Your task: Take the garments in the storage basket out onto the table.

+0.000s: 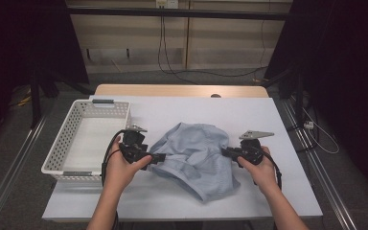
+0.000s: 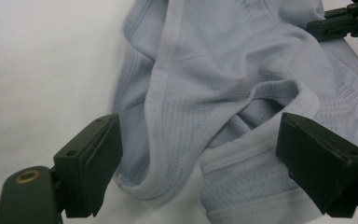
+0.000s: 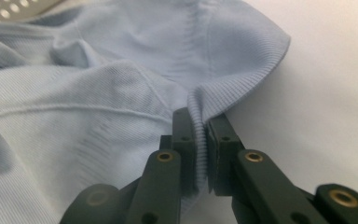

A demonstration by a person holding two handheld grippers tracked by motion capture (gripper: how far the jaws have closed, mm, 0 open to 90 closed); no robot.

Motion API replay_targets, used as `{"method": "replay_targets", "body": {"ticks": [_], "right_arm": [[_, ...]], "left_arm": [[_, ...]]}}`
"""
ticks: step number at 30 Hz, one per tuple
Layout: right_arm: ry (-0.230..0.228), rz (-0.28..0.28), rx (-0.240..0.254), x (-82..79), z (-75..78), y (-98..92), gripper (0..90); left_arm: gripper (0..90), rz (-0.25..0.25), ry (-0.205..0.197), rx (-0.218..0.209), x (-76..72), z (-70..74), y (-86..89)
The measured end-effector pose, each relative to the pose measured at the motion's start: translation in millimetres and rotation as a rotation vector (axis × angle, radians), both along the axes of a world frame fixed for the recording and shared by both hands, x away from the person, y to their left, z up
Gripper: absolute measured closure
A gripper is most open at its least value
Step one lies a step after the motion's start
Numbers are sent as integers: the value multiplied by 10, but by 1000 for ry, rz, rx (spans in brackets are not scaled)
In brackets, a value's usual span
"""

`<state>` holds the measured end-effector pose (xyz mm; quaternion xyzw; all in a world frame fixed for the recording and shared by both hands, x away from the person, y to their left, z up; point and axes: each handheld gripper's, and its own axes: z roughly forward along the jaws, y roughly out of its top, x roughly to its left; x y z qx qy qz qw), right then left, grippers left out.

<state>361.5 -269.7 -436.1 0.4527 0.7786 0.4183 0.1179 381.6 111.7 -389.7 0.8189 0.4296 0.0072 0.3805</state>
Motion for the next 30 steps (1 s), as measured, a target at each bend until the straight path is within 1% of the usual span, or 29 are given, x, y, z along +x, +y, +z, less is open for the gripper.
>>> {"method": "replay_targets", "body": {"ticks": [3,6,7,9,10,11,12,17,19,20,21,23,24,25,26,27,28,29,30], "right_arm": [[-1,-9,14,-68,-27,-65,844],[0,-18,4,-131,-46,-102,844],[3,-24,7,-147,-46,-116,844],[3,-30,17,-174,-45,-141,843],[2,-33,17,-187,-44,-153,842],[0,-35,16,-200,-42,-161,841],[-3,-36,14,-210,-41,-169,839],[1,-54,15,-245,-40,-202,825],[-1,-55,10,-254,-47,-210,820],[-2,-54,13,-257,-48,-214,820],[-1,-53,14,-259,-47,-219,822],[0,-53,14,-261,-42,-222,823],[-2,-52,14,-260,-41,-222,823],[-1,-51,12,-260,-41,-219,823],[-2,-52,11,-260,-42,-217,824],[-1,-53,10,-260,-43,-214,824],[-1,-51,10,-258,-44,-212,823],[-3,-53,10,-257,-44,-210,819],[-5,-55,10,-255,-44,-209,813]], "left_arm": [[149,-1,9,3,-17,-3,11],[153,-3,5,-10,-39,22,5],[156,-11,2,-2,-46,33,6],[202,-30,13,-16,-66,38,-2],[202,-25,13,-26,-79,28,-11],[207,-31,27,-28,-85,15,-9],[233,-37,40,-32,-89,-1,-9],[286,-47,63,-58,-102,-46,-16],[365,-64,85,-84,-116,-73,-44],[372,-77,91,-89,-120,-94,-66],[380,-86,100,-84,-126,-109,-91],[460,-104,116,-79,-134,-142,-125],[476,-110,125,-72,-137,-156,-136],[542,-126,136,-62,-143,-168,-138],[631,-135,142,-49,-149,-175,-137],[702,-139,149,-39,-150,-179,-127],[768,-139,161,-37,-152,-183,-123],[809,-140,168,-33,-154,-184,-119],[822,-145,166,-28,-155,-182,-116]]}}
